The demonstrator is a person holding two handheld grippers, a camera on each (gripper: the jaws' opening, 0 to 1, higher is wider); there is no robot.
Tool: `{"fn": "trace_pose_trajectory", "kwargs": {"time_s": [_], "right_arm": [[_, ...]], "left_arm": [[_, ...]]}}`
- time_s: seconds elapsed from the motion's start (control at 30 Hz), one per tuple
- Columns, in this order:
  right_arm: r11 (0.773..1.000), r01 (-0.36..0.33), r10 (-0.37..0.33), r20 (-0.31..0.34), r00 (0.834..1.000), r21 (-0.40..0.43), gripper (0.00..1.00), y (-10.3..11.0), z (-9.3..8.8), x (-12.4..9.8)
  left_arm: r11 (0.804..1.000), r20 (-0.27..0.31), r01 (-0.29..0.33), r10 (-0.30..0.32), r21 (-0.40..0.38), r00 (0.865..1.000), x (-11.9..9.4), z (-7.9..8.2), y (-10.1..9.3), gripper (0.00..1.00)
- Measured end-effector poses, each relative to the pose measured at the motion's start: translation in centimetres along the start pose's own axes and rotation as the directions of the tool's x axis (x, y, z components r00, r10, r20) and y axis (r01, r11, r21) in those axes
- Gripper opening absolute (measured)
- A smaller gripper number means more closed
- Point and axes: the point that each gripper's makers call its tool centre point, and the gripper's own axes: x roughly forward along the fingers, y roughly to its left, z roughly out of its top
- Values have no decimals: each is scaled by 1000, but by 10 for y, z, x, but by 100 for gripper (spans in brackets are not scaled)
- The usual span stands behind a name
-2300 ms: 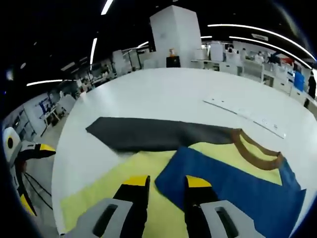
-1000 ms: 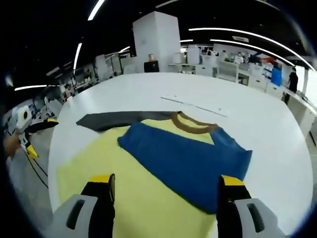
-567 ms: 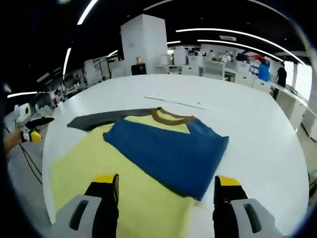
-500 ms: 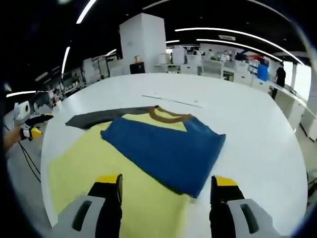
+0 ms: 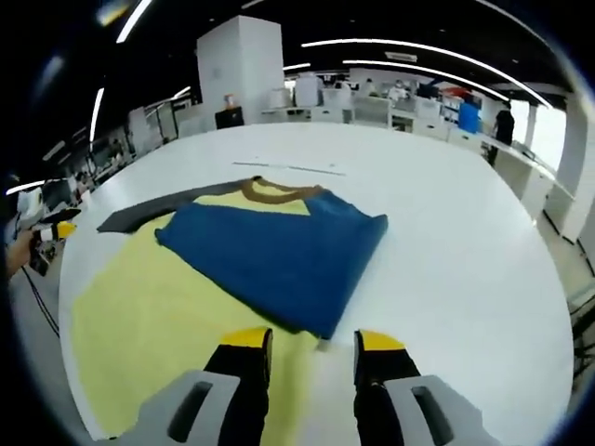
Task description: Fold the garment on the visible template until the final outline fits inside the template.
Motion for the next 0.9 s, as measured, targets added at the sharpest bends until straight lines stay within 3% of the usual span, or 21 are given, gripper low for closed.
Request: {"fn": "trace_pose_trajectory", "kwargs": {"time_s": [0.1, 0.2, 0.33, 0.6, 0.67, 0.9], "right_arm": [[1000, 9, -9, -1, 1000, 7, 23, -1, -2, 0], [1000, 24, -24, -11, 1000, 6, 22, -3, -4, 1], [999, 27, -27, -8, 1000, 16, 19, -5, -5, 2], [999, 15, -15, 8, 1000, 44, 12, -4, -3, 3], [999, 11, -11, 15, 1000, 47, 10, -3, -2, 4], [998, 16, -17, 16, 1000, 68, 8, -2, -3, 7]], "left_arm": [[998, -4, -57, 57, -2, 998, 5, 0, 15, 58], [994, -54, -105, 106, 32, 993, 9, -8, 24, 53], [993, -61, -121, 121, 3, 991, 16, -14, 31, 43], [976, -99, -204, 196, -74, 976, 23, -29, 48, 35], [973, -94, -225, 219, -54, 971, 23, -30, 52, 31], [967, -127, -243, 232, -77, 964, 27, -42, 54, 31]]}}
